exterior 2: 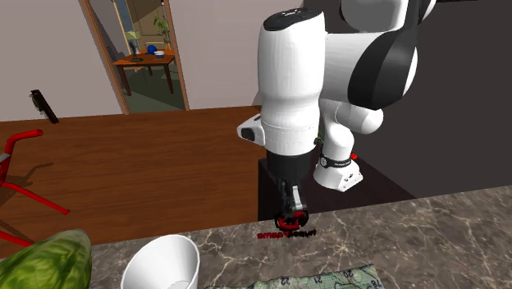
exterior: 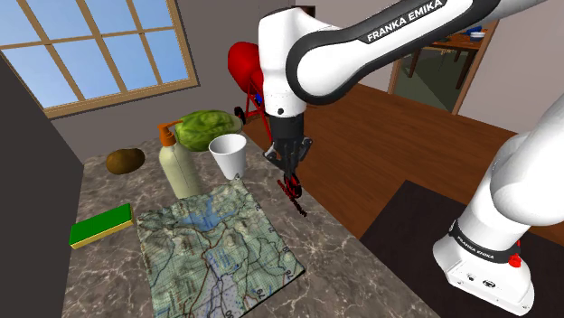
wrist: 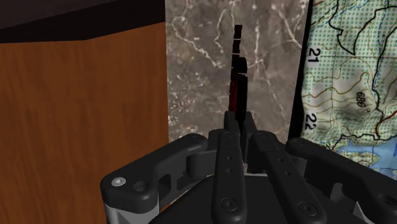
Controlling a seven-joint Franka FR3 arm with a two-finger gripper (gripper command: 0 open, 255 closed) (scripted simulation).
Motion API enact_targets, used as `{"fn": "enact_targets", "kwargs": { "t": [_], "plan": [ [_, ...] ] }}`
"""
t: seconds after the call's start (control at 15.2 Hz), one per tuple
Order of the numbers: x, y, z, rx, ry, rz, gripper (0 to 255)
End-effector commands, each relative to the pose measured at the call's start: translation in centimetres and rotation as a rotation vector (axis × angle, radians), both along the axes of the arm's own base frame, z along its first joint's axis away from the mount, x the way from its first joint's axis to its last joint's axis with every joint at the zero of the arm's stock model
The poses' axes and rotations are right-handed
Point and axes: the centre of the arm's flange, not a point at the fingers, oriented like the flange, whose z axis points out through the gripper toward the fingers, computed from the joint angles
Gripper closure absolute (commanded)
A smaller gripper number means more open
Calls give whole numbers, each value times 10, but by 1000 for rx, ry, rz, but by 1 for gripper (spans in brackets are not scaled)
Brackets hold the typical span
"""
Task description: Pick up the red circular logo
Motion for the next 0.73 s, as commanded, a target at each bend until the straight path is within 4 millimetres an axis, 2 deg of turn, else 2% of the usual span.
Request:
{"fn": "enact_targets", "kwargs": {
  "t": [0.0, 0.53, 0.66],
  "plan": [
    [0, 0, 10, 0, 0, 0, 255],
    [0, 0, 53, 0, 0, 0, 255],
    [0, 0, 53, 0, 0, 0, 255]
  ]
}}
